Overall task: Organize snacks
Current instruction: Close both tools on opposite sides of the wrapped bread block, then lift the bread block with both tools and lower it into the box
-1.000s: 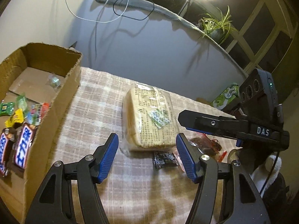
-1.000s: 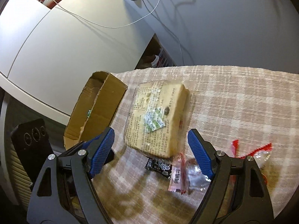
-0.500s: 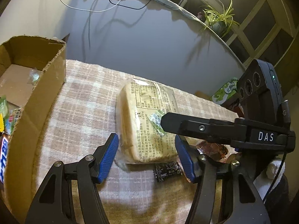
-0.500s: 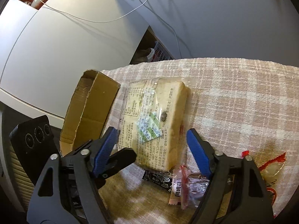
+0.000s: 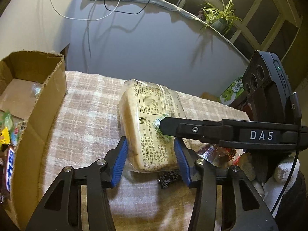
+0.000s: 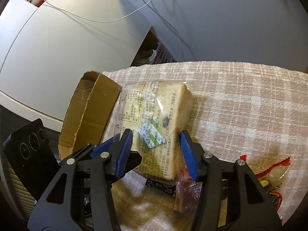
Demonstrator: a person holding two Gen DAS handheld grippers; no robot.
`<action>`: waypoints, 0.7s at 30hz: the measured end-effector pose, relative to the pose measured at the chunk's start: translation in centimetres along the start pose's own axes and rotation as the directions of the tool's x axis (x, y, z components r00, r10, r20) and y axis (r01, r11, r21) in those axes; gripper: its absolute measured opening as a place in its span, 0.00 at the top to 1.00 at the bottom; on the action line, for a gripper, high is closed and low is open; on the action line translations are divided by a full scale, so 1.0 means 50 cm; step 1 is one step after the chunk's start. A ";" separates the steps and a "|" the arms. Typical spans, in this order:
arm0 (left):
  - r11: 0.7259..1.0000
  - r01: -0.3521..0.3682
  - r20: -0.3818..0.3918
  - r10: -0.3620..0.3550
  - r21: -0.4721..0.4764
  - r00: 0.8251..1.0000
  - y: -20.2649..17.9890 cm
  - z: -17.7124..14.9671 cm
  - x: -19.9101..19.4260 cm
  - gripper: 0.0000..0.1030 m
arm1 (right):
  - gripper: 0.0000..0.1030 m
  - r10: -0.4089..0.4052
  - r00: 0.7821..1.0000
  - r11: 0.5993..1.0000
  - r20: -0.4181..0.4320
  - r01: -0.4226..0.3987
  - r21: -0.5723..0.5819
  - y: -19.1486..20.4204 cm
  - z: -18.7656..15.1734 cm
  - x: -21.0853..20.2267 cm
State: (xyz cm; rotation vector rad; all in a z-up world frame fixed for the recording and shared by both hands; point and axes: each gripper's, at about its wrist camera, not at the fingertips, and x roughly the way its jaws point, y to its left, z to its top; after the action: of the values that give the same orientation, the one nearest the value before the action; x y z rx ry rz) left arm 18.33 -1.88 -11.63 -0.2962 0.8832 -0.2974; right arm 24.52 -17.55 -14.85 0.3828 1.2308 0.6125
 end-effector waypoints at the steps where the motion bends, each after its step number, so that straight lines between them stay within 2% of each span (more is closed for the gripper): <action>1: 1.000 -0.001 0.004 0.001 0.001 1.000 0.000 -0.002 -0.006 0.55 | 0.49 -0.002 1.000 1.000 0.004 0.002 -0.006 0.003 -0.001 -0.002; 13: 1.000 -0.016 0.100 0.014 0.017 0.995 -0.007 -0.008 -0.098 0.54 | 0.50 0.003 0.998 0.995 0.057 0.003 -0.095 0.091 -0.015 -0.053; 21: 0.998 -0.063 0.188 0.056 0.029 0.981 0.000 -0.016 -0.177 0.54 | 0.50 0.017 0.995 0.984 0.098 0.001 -0.179 0.187 -0.027 -0.067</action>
State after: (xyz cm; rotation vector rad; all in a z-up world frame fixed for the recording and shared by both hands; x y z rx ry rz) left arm 12.37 1.31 -5.84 -0.2600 0.6998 -0.2252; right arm 20.42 -12.40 -7.28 0.2642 1.0699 0.6974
